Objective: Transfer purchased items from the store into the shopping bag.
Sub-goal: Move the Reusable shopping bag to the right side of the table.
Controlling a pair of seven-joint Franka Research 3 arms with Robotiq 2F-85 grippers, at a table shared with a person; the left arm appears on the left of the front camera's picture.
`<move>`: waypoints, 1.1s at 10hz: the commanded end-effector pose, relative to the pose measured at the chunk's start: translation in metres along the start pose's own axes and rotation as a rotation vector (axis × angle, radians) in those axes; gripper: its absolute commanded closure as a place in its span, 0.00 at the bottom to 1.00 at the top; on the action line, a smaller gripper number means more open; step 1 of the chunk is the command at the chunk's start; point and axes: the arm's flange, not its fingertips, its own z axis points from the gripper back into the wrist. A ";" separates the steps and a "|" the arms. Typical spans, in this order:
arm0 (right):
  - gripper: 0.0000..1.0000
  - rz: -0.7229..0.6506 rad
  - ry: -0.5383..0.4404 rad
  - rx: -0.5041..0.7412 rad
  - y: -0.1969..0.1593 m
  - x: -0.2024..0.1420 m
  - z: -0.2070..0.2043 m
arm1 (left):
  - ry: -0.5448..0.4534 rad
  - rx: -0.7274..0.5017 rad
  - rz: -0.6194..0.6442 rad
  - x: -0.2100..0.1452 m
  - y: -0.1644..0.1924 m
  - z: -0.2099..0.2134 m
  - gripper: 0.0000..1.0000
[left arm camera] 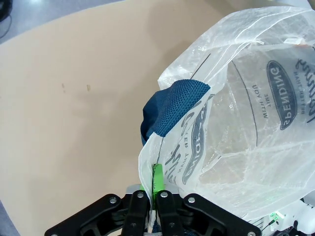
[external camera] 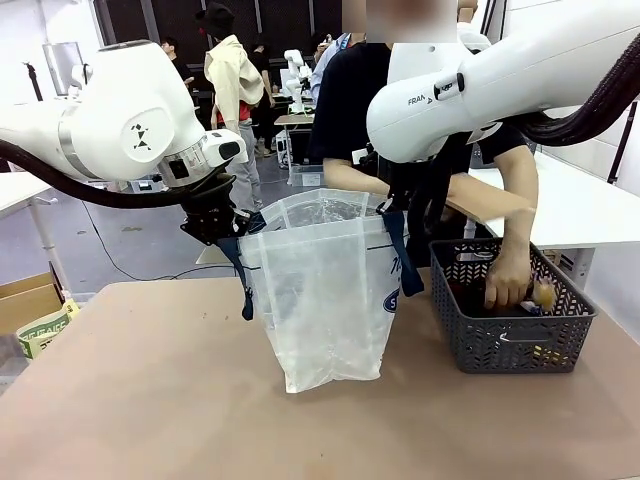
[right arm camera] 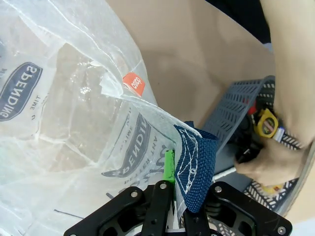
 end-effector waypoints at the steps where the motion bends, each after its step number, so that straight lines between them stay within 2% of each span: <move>1: 1.00 -0.001 0.002 -0.001 -0.001 -0.001 0.000 | -0.005 0.004 0.014 -0.003 0.001 0.002 1.00; 11: 1.00 -0.001 0.002 -0.001 -0.001 -0.001 0.000 | -0.005 0.004 0.014 -0.003 0.001 0.002 1.00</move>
